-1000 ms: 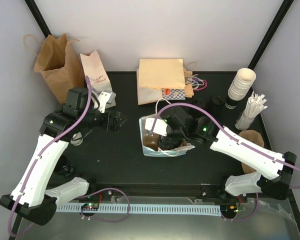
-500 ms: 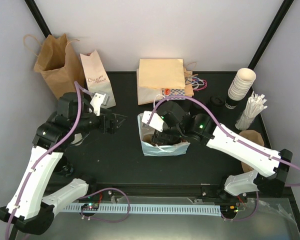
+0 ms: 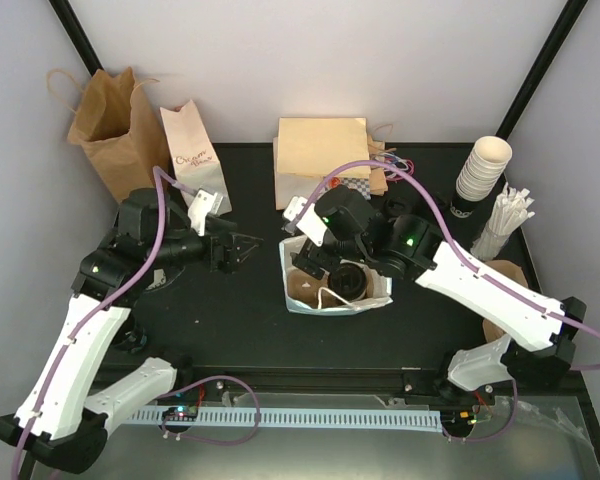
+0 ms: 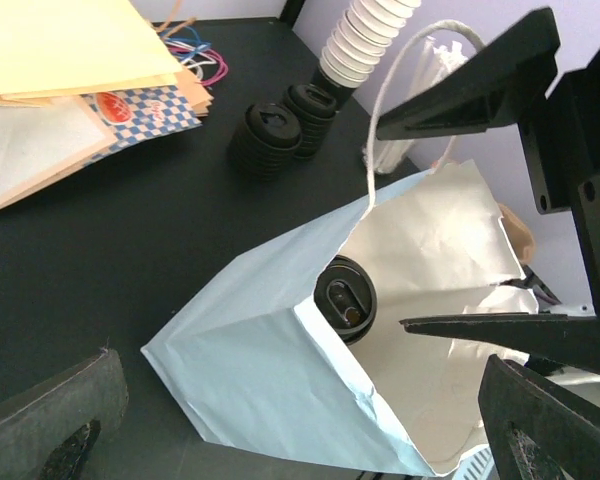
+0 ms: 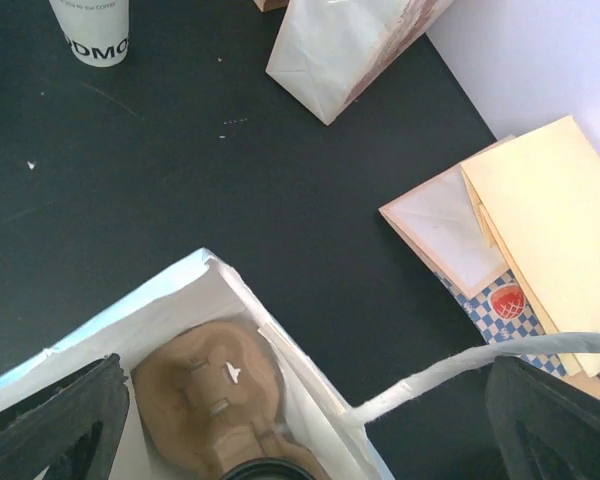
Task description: Pack the takeout coffee
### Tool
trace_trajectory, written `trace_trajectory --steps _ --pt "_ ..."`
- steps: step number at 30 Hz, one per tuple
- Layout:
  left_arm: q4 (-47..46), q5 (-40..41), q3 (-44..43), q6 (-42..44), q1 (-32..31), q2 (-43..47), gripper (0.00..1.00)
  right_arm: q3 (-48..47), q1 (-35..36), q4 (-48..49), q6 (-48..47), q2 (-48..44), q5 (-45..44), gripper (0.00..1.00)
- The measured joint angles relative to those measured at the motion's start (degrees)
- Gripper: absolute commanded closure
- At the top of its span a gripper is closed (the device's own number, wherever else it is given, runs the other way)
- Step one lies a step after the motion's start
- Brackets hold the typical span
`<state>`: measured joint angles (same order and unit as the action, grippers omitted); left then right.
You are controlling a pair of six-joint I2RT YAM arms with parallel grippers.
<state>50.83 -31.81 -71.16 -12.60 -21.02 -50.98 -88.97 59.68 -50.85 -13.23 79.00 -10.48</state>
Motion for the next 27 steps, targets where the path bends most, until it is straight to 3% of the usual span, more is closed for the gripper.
trace_trajectory --steps 12,18,27 --pt "-6.75 -4.52 3.28 0.24 -3.65 -2.34 0.03 -4.07 -2.69 -3.58 7.48 2.78 1.57 0.0" --pt "-8.85 -1.51 3.15 2.75 -6.14 -8.13 0.18 -9.09 -6.36 -3.98 9.55 3.78 4.2 0.0" --pt "-8.59 -0.72 -0.92 8.98 -7.28 -16.81 0.32 -9.38 -6.69 -4.96 11.06 4.9 5.09 0.0"
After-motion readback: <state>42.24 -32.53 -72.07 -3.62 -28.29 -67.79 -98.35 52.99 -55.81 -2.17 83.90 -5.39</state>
